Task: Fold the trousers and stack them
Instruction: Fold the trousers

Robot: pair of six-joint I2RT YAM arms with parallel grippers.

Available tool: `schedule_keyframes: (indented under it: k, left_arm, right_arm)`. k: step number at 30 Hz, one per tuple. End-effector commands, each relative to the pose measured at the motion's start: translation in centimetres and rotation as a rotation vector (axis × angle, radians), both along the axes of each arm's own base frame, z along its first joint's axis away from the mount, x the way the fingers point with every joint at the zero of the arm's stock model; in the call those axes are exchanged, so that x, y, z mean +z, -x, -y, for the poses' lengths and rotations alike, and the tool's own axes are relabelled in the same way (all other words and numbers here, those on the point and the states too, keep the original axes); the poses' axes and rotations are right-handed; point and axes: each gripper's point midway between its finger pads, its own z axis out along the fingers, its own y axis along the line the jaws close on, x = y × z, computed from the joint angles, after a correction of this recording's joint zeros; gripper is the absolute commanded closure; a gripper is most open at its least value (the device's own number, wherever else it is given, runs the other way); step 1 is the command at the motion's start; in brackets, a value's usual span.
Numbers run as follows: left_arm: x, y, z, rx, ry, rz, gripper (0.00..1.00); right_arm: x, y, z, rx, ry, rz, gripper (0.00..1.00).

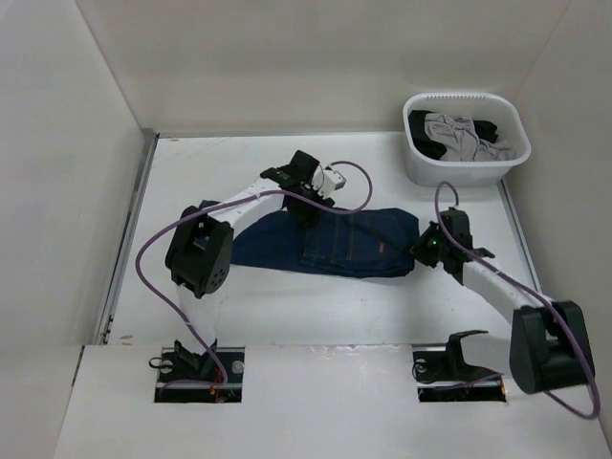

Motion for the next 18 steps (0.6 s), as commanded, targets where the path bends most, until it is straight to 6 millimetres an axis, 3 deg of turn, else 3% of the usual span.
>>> schedule_keyframes:
  k: [1,6,10,14,18]
  left_arm:
    - [2.2,0.1,1.1,0.026,0.06,0.018,0.49]
    - [4.5,-1.5,-0.8,0.088,0.082,0.07,0.47]
    - [5.4,-2.9,-4.0,0.162,0.073,0.094,0.47]
    - [4.8,-4.0,-7.9,0.243,0.038,0.1,0.47]
    - [4.5,-4.8,-11.6,0.324,0.017,0.1,0.47]
  right_arm:
    - [6.5,-1.4,3.2,-0.055,0.065,0.133,1.0]
    - [15.1,0.3,7.2,0.076,0.299,0.214,1.0]
    - [19.9,1.0,7.6,0.189,0.41,0.195,1.0]
    - [22.6,0.8,3.6,0.347,0.46,0.174,1.0]
    - [22.2,0.1,-3.9,0.548,0.512,0.108,1.0]
